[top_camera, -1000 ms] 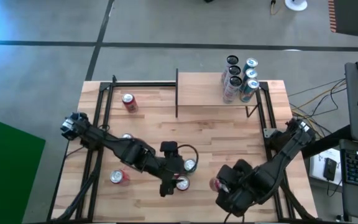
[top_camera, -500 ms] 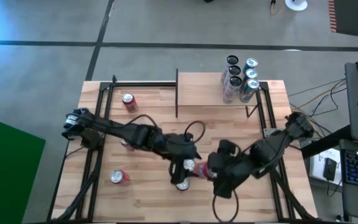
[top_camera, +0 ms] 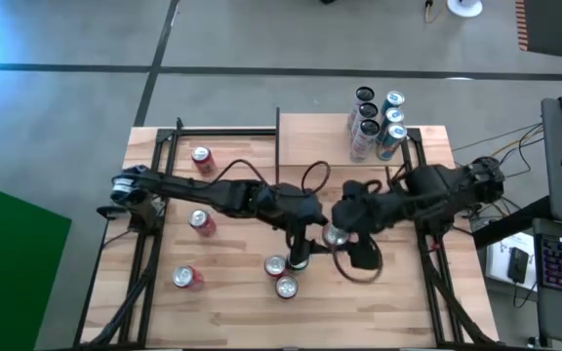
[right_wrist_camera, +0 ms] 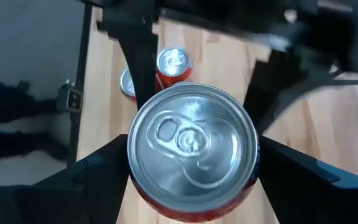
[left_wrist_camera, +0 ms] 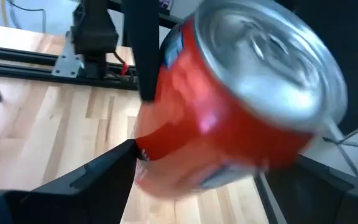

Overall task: Place canned beverage on shelf
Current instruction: Put the bottom red soda can on the shelf

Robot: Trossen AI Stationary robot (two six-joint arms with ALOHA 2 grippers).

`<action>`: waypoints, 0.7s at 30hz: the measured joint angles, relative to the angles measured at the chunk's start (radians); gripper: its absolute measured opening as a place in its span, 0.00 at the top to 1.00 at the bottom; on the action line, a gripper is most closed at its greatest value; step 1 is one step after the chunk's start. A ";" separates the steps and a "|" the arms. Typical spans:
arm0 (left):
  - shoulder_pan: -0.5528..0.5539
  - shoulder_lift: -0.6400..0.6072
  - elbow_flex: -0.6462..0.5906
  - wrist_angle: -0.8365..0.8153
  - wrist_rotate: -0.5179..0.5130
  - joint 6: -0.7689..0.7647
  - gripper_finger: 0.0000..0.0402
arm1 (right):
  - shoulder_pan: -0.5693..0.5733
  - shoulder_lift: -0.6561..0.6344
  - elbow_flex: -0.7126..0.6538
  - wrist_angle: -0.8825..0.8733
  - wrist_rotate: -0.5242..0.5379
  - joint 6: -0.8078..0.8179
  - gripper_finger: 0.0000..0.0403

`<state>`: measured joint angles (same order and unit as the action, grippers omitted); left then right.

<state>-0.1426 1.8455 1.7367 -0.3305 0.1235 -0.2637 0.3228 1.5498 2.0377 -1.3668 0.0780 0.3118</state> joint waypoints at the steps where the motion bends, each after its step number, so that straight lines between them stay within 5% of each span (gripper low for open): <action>1: 0.008 0.009 0.000 0.009 0.023 0.000 0.21 | -0.024 0.001 0.000 -0.002 -0.031 -0.026 0.26; 12: 0.104 -0.007 0.002 0.045 -0.105 0.102 0.22 | -0.272 -0.048 -0.003 0.020 -0.077 -0.256 0.26; 21: 0.350 -0.046 0.002 0.019 0.133 0.167 0.22 | -0.522 -0.046 -0.003 0.127 -0.086 -0.356 0.26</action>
<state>0.2071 1.7996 1.7390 -0.3119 0.2563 -0.0963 -0.1989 1.5037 2.0348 -1.2402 -0.0076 -0.0442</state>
